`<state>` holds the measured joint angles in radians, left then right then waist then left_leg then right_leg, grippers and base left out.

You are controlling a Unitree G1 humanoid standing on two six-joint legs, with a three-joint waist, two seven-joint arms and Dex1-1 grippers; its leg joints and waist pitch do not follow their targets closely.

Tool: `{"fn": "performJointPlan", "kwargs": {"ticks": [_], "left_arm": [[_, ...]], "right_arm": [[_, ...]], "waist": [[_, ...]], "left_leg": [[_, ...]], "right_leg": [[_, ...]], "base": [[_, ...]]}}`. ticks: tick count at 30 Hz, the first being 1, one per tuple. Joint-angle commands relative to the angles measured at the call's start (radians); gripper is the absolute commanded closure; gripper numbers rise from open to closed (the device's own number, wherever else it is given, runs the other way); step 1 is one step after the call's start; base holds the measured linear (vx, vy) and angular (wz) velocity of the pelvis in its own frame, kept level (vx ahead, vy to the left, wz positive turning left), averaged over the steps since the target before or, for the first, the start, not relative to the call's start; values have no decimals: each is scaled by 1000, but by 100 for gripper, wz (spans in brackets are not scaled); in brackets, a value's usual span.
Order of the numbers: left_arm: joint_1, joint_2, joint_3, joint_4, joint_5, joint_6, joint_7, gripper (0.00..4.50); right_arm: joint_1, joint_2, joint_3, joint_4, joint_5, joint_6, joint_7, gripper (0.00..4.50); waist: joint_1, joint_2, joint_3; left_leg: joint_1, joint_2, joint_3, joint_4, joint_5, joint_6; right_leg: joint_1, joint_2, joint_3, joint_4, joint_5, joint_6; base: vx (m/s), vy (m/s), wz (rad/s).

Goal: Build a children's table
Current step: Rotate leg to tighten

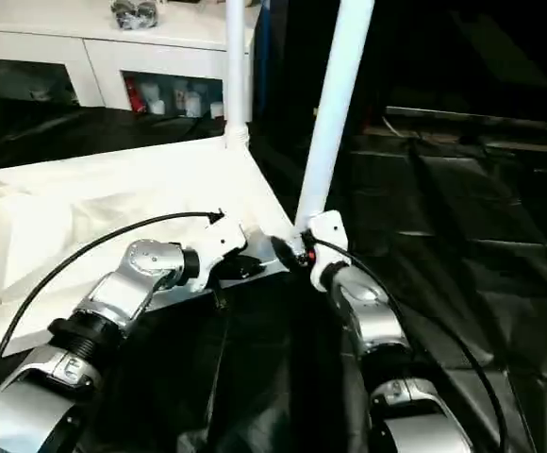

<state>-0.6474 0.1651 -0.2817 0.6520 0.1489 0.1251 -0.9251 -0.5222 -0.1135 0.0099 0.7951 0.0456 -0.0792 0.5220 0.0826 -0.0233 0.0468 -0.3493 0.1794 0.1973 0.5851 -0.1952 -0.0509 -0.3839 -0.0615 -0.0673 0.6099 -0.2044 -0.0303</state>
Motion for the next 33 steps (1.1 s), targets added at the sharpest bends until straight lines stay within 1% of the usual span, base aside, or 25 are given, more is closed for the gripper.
{"fn": "performJointPlan", "kwargs": {"ticks": [1, 2, 3, 4, 5, 6, 7, 8, 9, 10, 13, 14, 16, 17, 18, 19, 20, 22, 24, 25, 26, 27, 30, 31, 33], "left_arm": [[-22, -24, -52, -39, -25, -34, -50, 450], [-17, -10, -51, -51, -35, -41, -79, 450], [-16, -7, -50, -54, -37, -43, -85, 450], [-13, 1, -49, -61, -43, -46, -102, 450], [-5, 21, -50, -77, -57, -60, -145, 450], [0, 38, -52, -89, -65, -64, -178, 450], [10, 71, -57, -106, -75, -77, -235, 450], [11, 77, -58, -107, -75, -78, -245, 450], [13, 86, -58, -107, -76, -82, -256, 450], [13, 86, -58, -107, -76, -82, -256, 450], [20, 112, -57, -119, -90, -82, -309, 450], [26, 126, -56, -130, -102, -78, -343, 450], [30, 137, -56, -136, -108, -79, -365, 450], [32, 145, -57, -141, -114, -80, -377, 450], [35, 155, -58, -144, -118, -80, -387, 450], [38, 163, -56, -146, -126, -75, -398, 450], [41, 170, -54, -149, -132, -70, -407, 450], [43, 175, -53, -152, -133, -68, -410, 450], [45, 176, -52, -153, -134, -68, -409, 450], [48, 172, -48, -155, -132, -66, -398, 450], [50, 169, -46, -156, -131, -65, -395, 450], [50, 169, -46, -156, -131, -65, -395, 450], [57, 163, -44, -164, -131, -59, -389, 450], [61, 161, -45, -168, -132, -58, -383, 450], [62, 154, -43, -165, -128, -53, -359, 450]], "right_arm": [[18, 25, 114, 11, -31, 20, 109, 54], [24, 4, 123, 2, -26, 12, 157, 54], [26, -1, 125, -1, -25, 10, 168, 54], [30, -12, 130, -5, -23, 4, 197, 54], [41, -43, 142, -23, -13, -4, 273, 54], [51, -66, 151, -38, -2, -6, 337, 54], [71, -114, 170, -68, 18, -6, 471, 54], [74, -123, 173, -74, 21, -5, 497, 54], [81, -141, 184, -86, 25, -4, 542, 54], [81, -141, 184, -87, 26, -4, 542, 54], [98, -189, 213, -128, 44, 20, 676, 54], [105, -213, 225, -149, 51, 32, 738, 79], [107, -229, 233, -160, 54, 38, 775, 87], [109, -238, 239, -166, 56, 39, 796, 87], [109, -249, 247, -168, 54, 34, 814, 92], [111, -257, 250, -172, 56, 35, 831, 104], [112, -261, 251, -176, 58, 36, 842, 123], [114, -263, 251, -181, 60, 39, 847, 128], [116, -260, 250, -184, 63, 43, 849, 154], [121, -254, 253, -193, 69, 53, 855, 154], [126, -252, 255, -202, 74, 63, 861, 165], [126, -252, 255, -202, 74, 63, 861, 165], [137, -247, 256, -216, 80, 79, 864, 172], [142, -238, 251, -219, 82, 87, 849, 173], [145, -225, 241, -218, 83, 92, 821, 175]], "waist": [[0, 5, -48], [-1, -3, -51], [1, -2, -52], [1, -1, -53], [3, -5, -53], [6, -5, -55], [10, -1, -56], [15, -1, -52], [16, 0, -51], [17, 0, -52], [23, 1, -48], [27, 1, -47], [31, 0, -47], [32, 0, -48], [34, -3, -48], [36, -2, -49], [36, -7, -49], [37, -6, -50], [37, -6, -52], [36, -13, -51], [38, -10, -51], [39, -9, -51], [39, -10, -50], [39, -7, -50], [40, -8, -50]], "left_leg": [[2, 67, -36, -81, -228, 27], [2, 66, -33, -78, -198, 40], [2, 66, -34, -76, -189, 45], [0, 64, -30, -73, -161, 58], [0, 64, -30, -72, -151, 67], [-3, 64, -28, -68, -128, 84], [-3, 63, -29, -66, -121, 100], [-2, 66, -25, -66, -125, 107], [-1, 68, -24, -67, -128, 107], [-1, 69, -24, -67, -136, 105], [4, 71, -26, -71, -169, 87], [6, 73, -27, -72, -192, 79], [7, 75, -27, -74, -194, 72], [6, 76, -28, -74, -189, 69], [7, 74, -27, -73, -182, 69], [7, 73, -26, -72, -176, 69], [5, 73, -26, -72, -168, 70], [3, 72, -27, -71, -152, 73], [4, 71, -26, -69, -136, 77], [2, 71, -26, -69, -133, 79], [3, 72, -27, -70, -131, 81], [4, 72, -27, -69, -134, 80], [3, 71, -27, -70, -139, 77], [4, 72, -27, -71, -146, 73], [4, 71, -27, -71, -153, 68]], "right_leg": [[37, -105, 63, -83, -202, -199], [38, -104, 62, -78, -154, -212], [41, -106, 62, -76, -141, -217], [41, -104, 63, -73, -103, -225], [44, -105, 62, -72, -89, -228], [46, -104, 63, -66, -51, -235], [49, -104, 60, -65, -34, -243], [44, -98, 59, -65, -30, -245], [43, -98, 59, -65, -31, -248], [44, -97, 57, -64, -41, -250], [41, -99, 56, -72, -115, -242], [40, -100, 57, -77, -166, -230], [38, -101, 58, -77, -183, -227], [40, -103, 58, -75, -179, -227], [38, -101, 58, -75, -171, -228], [38, -101, 58, -74, -163, -231], [39, -101, 58, -73, -159, -230], [40, -103, 58, -70, -148, -229], [40, -100, 57, -67, -121, -234], [41, -100, 56, -67, -118, -234], [40, -102, 56, -66, -120, -233], [40, -102, 56, -68, -126, -232], [40, -102, 56, -69, -136, -229], [39, -101, 56, -71, -151, -224], [39, -102, 57, -73, -164, -219]], "base": [[0, 0, 0], [0, 0, 0], [0, 0, 0], [0, 0, 0], [0, 0, 0], [0, 0, 0], [0, 0, 0], [0, 0, 0], [0, 0, 0], [0, 0, 0], [0, 0, 0], [0, 0, 0], [0, 0, 0], [0, 0, 0], [0, 0, 0], [0, 0, 0], [0, 0, 0], [0, 0, 0], [0, 0, 0], [0, 0, 0], [0, 0, 0], [0, 0, 0], [0, 0, 0], [0, 0, 0], [0, 0, 0]]}}
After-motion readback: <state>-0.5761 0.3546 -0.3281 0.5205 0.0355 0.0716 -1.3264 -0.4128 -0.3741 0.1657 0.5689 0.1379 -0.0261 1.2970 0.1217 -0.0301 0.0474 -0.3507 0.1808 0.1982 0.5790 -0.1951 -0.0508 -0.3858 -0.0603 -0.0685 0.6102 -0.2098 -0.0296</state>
